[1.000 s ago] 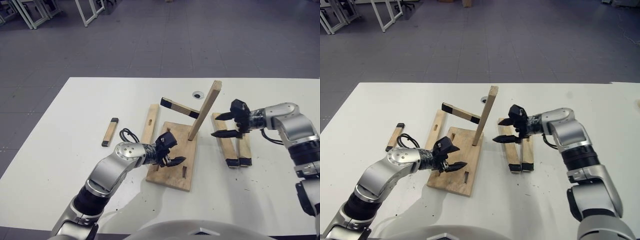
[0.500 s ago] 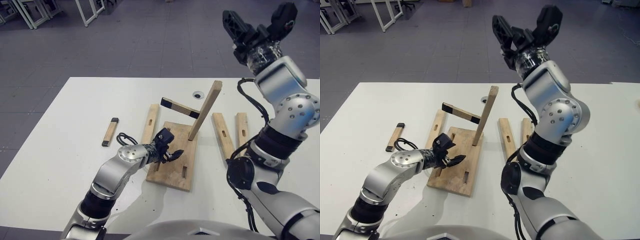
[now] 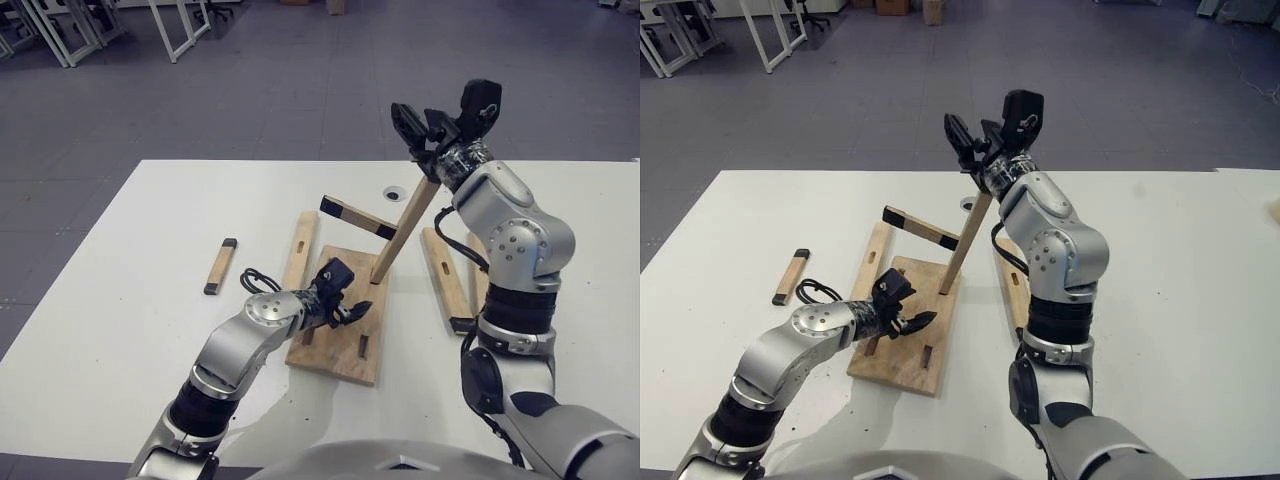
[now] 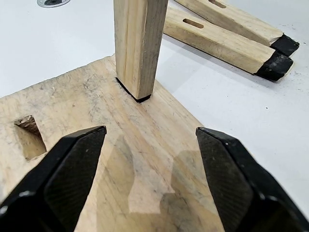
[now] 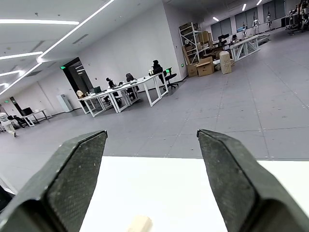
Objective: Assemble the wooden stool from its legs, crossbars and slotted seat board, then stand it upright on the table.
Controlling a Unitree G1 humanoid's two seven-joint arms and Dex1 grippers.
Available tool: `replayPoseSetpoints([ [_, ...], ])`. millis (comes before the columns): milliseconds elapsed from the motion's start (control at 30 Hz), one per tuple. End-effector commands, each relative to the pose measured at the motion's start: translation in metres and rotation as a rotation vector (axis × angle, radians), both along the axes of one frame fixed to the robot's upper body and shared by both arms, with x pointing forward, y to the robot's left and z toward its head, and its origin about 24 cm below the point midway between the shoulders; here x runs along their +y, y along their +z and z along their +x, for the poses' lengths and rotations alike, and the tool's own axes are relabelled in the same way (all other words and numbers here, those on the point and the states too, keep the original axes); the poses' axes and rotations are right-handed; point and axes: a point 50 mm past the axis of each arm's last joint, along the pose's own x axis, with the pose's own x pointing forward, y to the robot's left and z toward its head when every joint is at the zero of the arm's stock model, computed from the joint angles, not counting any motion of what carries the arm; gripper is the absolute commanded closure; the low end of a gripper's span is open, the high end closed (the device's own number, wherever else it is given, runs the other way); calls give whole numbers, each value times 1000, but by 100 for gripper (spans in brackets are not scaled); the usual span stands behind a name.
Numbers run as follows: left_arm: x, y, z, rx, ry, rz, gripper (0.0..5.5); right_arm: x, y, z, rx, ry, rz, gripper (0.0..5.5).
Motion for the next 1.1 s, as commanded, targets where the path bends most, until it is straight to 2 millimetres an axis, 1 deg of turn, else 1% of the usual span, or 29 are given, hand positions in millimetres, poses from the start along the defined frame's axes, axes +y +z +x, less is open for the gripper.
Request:
replayPoseSetpoints([
  [33,3,-3,-1,9,27,14,204,-7,22,3,-31,-24,102,206],
  [67,4,-3,-2,12,32,13,204,-11,40,2,-81,-35,137,206],
  [167,7,-5,-3,20,46,16,204,-23,80,-7,-197,-61,201,206],
  [200,8,-5,-4,23,48,18,204,-28,88,-9,-223,-76,207,206],
  [233,10,-5,-4,24,50,19,204,-36,90,-9,-232,-107,189,206],
  [267,13,-4,-4,24,56,20,204,-46,82,-7,-209,-160,148,206],
  [300,23,0,-3,16,76,33,204,-63,60,-6,-155,-240,47,206],
  [333,34,4,-4,11,95,45,204,-77,34,-10,-81,-298,-41,206],
  [367,43,7,-5,5,107,55,204,-89,12,-18,-18,-336,-108,206],
  [433,61,15,-13,10,134,68,204,-111,-42,-41,150,-396,-223,206],
  [500,76,15,-24,37,168,85,204,-127,-90,-69,319,-419,-308,206],
  [567,87,11,-30,64,204,109,204,-132,-117,-87,421,-414,-346,206],
  [633,97,6,-32,77,235,140,204,-134,-134,-98,478,-411,-368,206],
  [733,104,0,-32,84,256,159,204,-134,-149,-107,529,-400,-388,206],
  [833,104,-10,-31,93,263,173,204,-130,-154,-107,539,-377,-395,206],
  [900,100,-15,-31,94,255,178,204,-127,-157,-106,550,-350,-417,206],
  [1000,94,-17,-32,93,239,170,204,-127,-166,-110,594,-313,-468,206],
  [1100,96,-20,-36,103,246,175,204,-128,-171,-114,620,-294,-519,206],
])
